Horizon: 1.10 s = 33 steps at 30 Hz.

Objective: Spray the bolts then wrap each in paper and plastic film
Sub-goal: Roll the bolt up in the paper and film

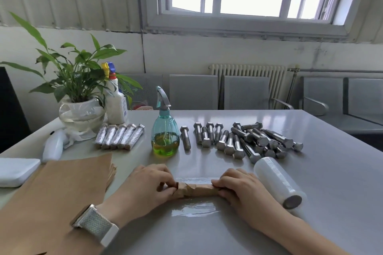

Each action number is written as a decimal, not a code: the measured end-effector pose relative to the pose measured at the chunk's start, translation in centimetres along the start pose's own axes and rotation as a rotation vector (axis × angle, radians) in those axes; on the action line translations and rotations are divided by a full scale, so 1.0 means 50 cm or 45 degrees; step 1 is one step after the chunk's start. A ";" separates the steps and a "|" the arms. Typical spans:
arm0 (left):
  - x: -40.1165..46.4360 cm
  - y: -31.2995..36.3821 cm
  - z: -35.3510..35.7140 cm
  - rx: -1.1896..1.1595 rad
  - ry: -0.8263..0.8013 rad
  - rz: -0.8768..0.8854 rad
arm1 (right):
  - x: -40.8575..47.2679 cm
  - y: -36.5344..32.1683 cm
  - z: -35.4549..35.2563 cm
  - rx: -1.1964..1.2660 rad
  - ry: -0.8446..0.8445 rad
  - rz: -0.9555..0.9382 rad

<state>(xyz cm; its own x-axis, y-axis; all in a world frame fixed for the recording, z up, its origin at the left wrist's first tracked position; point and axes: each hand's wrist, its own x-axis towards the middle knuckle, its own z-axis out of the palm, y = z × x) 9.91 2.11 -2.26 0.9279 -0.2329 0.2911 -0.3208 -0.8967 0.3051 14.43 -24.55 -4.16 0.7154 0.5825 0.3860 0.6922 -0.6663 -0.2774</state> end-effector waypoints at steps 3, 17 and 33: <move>-0.004 -0.006 -0.005 -0.127 -0.038 -0.018 | -0.001 0.000 -0.001 0.024 0.019 0.002; -0.012 -0.015 -0.011 -0.448 -0.075 -0.166 | 0.004 0.000 -0.004 0.077 0.022 0.022; -0.015 -0.008 -0.004 -0.344 0.042 -0.189 | 0.004 -0.001 -0.004 0.106 0.018 0.035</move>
<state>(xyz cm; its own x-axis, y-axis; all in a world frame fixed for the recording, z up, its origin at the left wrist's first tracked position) 9.32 2.69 -2.42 0.9633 -0.0903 0.2529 -0.2248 -0.7864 0.5754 14.50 -24.48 -3.89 0.7333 0.5574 0.3893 0.6782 -0.6405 -0.3603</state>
